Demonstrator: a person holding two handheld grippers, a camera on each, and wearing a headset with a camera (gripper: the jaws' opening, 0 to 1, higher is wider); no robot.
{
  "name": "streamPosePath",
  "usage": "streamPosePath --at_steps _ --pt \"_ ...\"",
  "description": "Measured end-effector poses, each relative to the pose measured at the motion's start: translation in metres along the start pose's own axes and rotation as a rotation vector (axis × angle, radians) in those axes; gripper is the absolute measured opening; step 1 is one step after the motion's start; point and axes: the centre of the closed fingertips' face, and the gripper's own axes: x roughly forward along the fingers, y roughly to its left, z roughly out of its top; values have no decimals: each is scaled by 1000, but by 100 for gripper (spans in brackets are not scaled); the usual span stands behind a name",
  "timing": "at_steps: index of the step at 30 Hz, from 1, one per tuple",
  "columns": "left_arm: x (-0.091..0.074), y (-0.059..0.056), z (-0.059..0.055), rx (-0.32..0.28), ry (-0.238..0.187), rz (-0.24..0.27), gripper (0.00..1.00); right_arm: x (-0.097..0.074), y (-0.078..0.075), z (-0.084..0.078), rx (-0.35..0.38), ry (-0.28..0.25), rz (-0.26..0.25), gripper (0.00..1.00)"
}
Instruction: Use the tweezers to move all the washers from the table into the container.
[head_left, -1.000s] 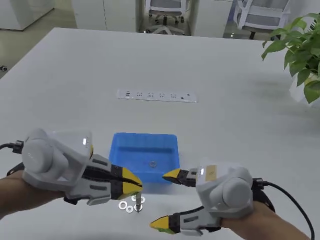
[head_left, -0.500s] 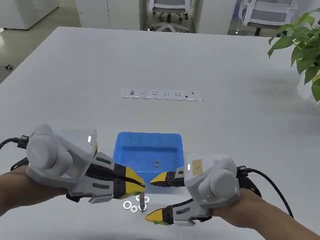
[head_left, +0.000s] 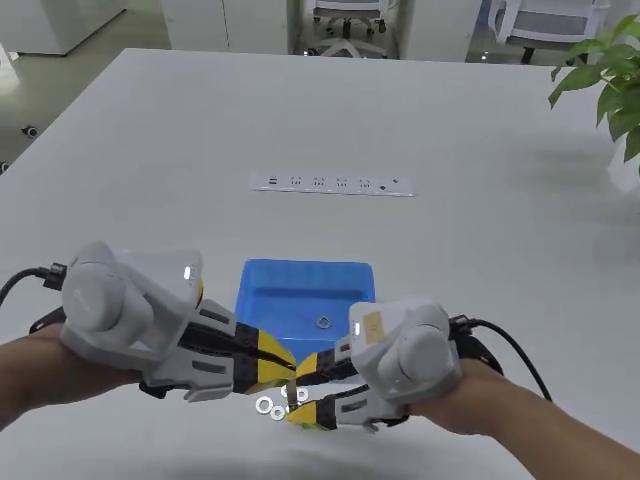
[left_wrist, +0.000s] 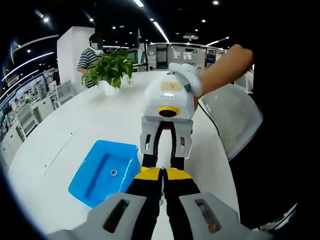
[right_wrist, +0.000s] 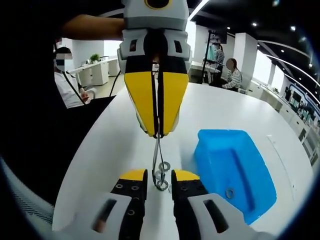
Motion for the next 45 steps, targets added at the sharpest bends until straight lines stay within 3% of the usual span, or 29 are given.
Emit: streamPosePath --at_steps 7,34,43,45 --pt "1 1 0 -3 -2 0 5 1 2 -1 -16 14 12 12" --pt "-2 0 0 -13 12 21 6 1 3 -1 -8 27 7 9" --pt "-9 0 -1 -31 -8 52 28 -4 4 4 -9 22 0 9" --pt "-10 -2 -3 -57 -8 56 34 -5 4 7 -8 15 -3 9"
